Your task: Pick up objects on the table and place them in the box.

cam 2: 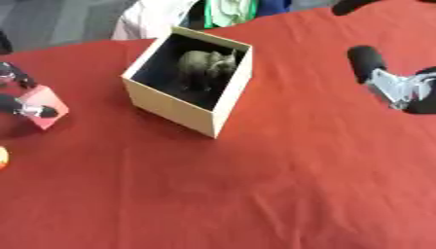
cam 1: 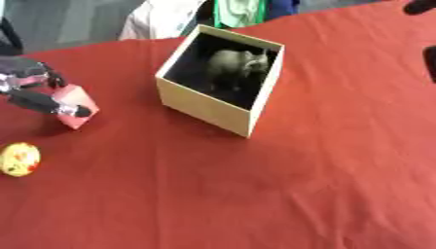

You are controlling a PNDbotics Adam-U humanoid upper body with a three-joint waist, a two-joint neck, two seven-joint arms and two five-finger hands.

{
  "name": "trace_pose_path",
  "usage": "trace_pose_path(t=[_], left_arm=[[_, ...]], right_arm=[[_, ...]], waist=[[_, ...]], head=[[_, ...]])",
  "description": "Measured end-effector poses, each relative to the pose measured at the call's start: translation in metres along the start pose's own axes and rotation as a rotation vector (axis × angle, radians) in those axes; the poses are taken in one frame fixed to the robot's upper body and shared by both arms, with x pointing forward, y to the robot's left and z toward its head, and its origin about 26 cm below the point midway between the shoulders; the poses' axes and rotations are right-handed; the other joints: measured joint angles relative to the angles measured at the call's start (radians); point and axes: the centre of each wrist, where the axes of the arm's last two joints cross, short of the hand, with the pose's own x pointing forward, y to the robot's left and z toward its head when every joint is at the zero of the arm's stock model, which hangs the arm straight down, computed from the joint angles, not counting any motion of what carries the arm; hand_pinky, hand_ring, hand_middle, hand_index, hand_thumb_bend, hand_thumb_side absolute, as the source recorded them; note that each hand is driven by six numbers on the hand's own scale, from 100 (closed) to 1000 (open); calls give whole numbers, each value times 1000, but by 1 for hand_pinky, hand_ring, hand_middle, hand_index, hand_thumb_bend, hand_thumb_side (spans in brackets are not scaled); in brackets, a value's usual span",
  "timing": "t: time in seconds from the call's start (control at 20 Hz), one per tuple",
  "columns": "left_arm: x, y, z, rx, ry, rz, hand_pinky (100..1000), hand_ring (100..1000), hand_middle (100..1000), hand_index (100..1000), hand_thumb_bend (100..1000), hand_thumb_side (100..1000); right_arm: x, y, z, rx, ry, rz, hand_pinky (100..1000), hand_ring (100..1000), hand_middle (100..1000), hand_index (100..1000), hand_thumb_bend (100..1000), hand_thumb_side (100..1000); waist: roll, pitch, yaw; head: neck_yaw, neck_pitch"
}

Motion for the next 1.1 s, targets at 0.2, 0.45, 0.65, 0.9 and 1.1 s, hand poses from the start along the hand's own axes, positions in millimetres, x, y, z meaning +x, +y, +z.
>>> trace_pose_path(t=[0.2,0.45,0.65,0.9,1.1], left_arm=[[4,-2,-3,0,-8,-8,832,786,623,850,641,1000],[5,-1,-2,14,-1,-3,807,774,610,844,633,1000],[7,-3,-4,34,16,-1,762,739,564,801,443,1000],[8,-4,-5,63,38,13,699,707,543,772,239,497],[9,-3,-4,64,34,27,672,716,555,756,226,262]], right_arm=[[0,1,0,1,1,-1,886,905,795,797,100,514],[0,1,1,4,3,-3,886,905,794,795,100,515],[0,1,1,4,5,-3,886,905,795,795,100,515],[-1,0,2,0,7,-2,886,904,794,795,100,516],[-1,0,2,2,9,-3,886,904,793,795,100,519]], waist=[[0,2,0],[0,2,1],[0,5,0],[0,5,-1],[0,5,1]], head=[[0,0],[5,0],[8,-6],[8,-7],[8,-7]])
